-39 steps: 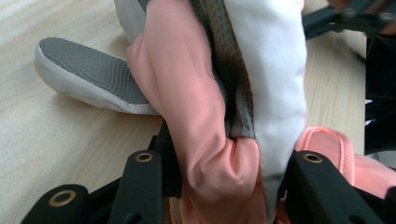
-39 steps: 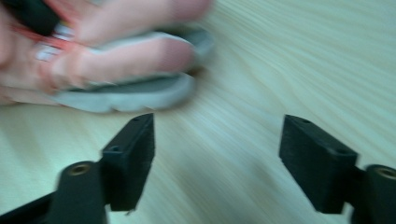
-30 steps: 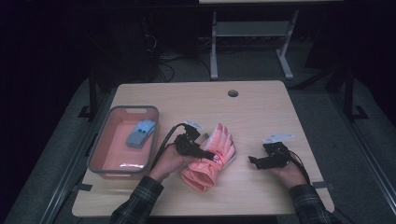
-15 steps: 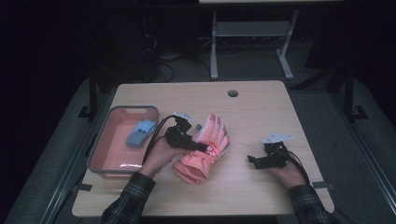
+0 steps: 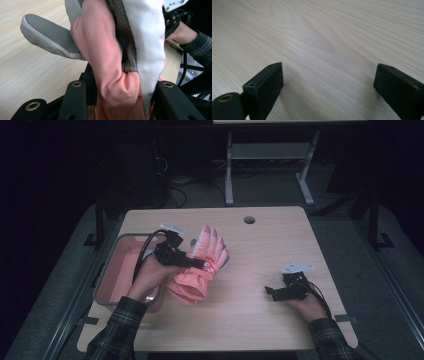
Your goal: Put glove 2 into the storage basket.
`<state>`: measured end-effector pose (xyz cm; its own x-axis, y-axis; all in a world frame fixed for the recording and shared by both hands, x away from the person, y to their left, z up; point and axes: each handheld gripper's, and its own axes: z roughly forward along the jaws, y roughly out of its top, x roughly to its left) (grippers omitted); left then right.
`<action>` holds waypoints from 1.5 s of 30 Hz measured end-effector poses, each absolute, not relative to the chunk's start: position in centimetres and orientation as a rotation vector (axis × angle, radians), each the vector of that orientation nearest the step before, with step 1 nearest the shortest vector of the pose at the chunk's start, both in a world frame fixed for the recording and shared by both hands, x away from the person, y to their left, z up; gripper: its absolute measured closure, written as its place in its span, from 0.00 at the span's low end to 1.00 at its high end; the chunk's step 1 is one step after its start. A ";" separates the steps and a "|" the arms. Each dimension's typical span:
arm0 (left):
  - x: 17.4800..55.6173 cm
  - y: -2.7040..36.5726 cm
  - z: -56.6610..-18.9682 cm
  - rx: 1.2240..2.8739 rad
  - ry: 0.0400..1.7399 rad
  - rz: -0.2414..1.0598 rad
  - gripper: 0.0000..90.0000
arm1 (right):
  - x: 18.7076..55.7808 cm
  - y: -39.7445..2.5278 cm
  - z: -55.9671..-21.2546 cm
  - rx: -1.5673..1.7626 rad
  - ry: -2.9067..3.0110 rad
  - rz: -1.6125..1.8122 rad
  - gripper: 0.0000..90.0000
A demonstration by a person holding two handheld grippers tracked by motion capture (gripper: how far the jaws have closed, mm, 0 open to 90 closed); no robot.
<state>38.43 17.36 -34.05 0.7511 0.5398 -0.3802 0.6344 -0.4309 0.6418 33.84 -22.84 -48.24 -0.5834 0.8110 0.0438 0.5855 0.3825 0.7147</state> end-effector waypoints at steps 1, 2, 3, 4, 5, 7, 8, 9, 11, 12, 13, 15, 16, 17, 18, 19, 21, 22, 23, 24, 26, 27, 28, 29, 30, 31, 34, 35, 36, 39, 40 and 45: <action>38.5 17.9 -33.8 2.128 0.883 -0.139 0.66 | 33.8 -22.8 -48.2 1.224 2.332 1.013 0.09; 38.5 18.4 -33.5 2.124 0.891 -0.135 0.66 | 33.8 -22.8 -48.2 1.225 2.332 1.013 0.09; 38.5 19.0 -33.3 2.122 0.897 -0.128 0.66 | 33.8 -22.8 -48.2 1.226 2.331 1.013 0.09; 38.5 20.0 -32.8 2.109 0.913 -0.113 0.66 | 33.8 -22.8 -48.3 1.230 2.326 1.017 0.09; 38.5 20.0 -32.8 2.109 0.913 -0.113 0.66 | 33.8 -22.8 -48.3 1.230 2.326 1.017 0.09; 38.5 20.8 -32.5 2.093 0.929 -0.104 0.66 | 33.8 -22.8 -48.3 1.231 2.327 1.016 0.09; 38.5 21.5 -32.3 2.085 0.939 -0.101 0.66 | 33.8 -22.8 -48.3 1.230 2.327 1.015 0.09; 38.5 22.1 -32.1 2.076 0.949 -0.094 0.66 | 33.9 -22.8 -48.2 1.230 2.328 1.013 0.09; 38.6 23.8 -31.7 2.061 0.973 -0.083 0.66 | 33.9 -22.8 -48.2 1.233 2.328 1.012 0.09; 38.6 23.8 -31.7 2.061 0.973 -0.083 0.66 | 33.9 -22.8 -48.2 1.233 2.328 1.012 0.09; 38.6 24.5 -31.7 2.051 0.991 -0.076 0.66 | 33.9 -22.8 -48.2 1.234 2.327 1.012 0.09; 38.6 25.6 -31.6 2.047 1.016 -0.060 0.65 | 33.9 -22.8 -48.2 1.236 2.325 1.012 0.09; 38.6 26.2 -31.6 2.038 1.029 -0.051 0.65 | 33.9 -22.8 -48.2 1.237 2.325 1.012 0.09; 38.6 27.2 -31.6 2.030 1.048 -0.044 0.65 | 33.9 -22.8 -48.2 1.237 2.325 1.012 0.09; 38.6 27.2 -31.6 2.030 1.048 -0.044 0.65 | 33.9 -22.8 -48.2 1.237 2.325 1.012 0.09; 38.6 27.7 -31.6 2.023 1.060 -0.038 0.65 | 33.9 -22.8 -48.2 1.237 2.325 1.012 0.09; 38.6 29.0 -31.8 2.012 1.088 -0.026 0.65 | 33.9 -22.8 -48.2 1.238 2.324 1.012 0.09; 38.5 29.3 -31.8 2.009 1.098 -0.019 0.65 | 33.9 -22.8 -48.2 1.237 2.325 1.012 0.09; 38.6 30.3 -32.1 1.999 1.127 -0.010 0.65 | 33.9 -22.8 -48.2 1.236 2.325 1.012 0.09; 38.6 30.3 -32.1 1.999 1.127 -0.010 0.65 | 33.9 -22.8 -48.2 1.236 2.325 1.012 0.09; 38.6 31.7 -32.7 2.002 1.165 0.007 0.65 | 33.9 -22.8 -48.2 1.236 2.325 1.012 0.09; 38.6 31.7 -32.7 2.002 1.165 0.007 0.65 | 33.9 -22.8 -48.2 1.236 2.325 1.012 0.09; 38.7 32.3 -33.2 1.997 1.186 0.014 0.65 | 33.9 -22.8 -48.2 1.237 2.325 1.012 0.09; 38.7 32.5 -33.4 1.998 1.198 0.014 0.65 | 33.9 -22.8 -48.2 1.237 2.324 1.011 0.09; 38.8 33.0 -33.9 2.002 1.220 0.024 0.65 | 33.9 -22.8 -48.2 1.237 2.323 1.011 0.09; 38.8 33.0 -33.9 2.002 1.220 0.024 0.65 | 33.9 -22.8 -48.2 1.238 2.323 1.011 0.09; 39.0 33.7 -34.9 2.008 1.259 0.031 0.65 | 33.9 -22.8 -48.2 1.238 2.324 1.011 0.09; 39.2 33.8 -35.5 2.013 1.276 0.030 0.65 | 33.9 -22.8 -48.2 1.237 2.324 1.011 0.09; 39.2 33.8 -35.8 2.017 1.281 0.027 0.65 | 33.9 -22.8 -48.2 1.238 2.323 1.011 0.09; 39.7 33.7 -37.4 2.044 1.311 0.022 0.64 | 33.9 -22.8 -48.2 1.239 2.323 1.011 0.09; 39.7 33.7 -37.4 2.044 1.311 0.022 0.64 | 33.9 -22.8 -48.2 1.239 2.323 1.011 0.09; 40.1 33.3 -39.6 2.066 1.334 -0.010 0.63 | 33.9 -22.8 -48.2 1.239 2.323 1.011 0.09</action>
<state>40.09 33.33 -39.58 0.4771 0.8071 -0.3478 0.8121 -0.2537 0.5254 33.87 -22.81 -48.25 -0.5726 0.8185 0.0467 0.5919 0.3733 0.7144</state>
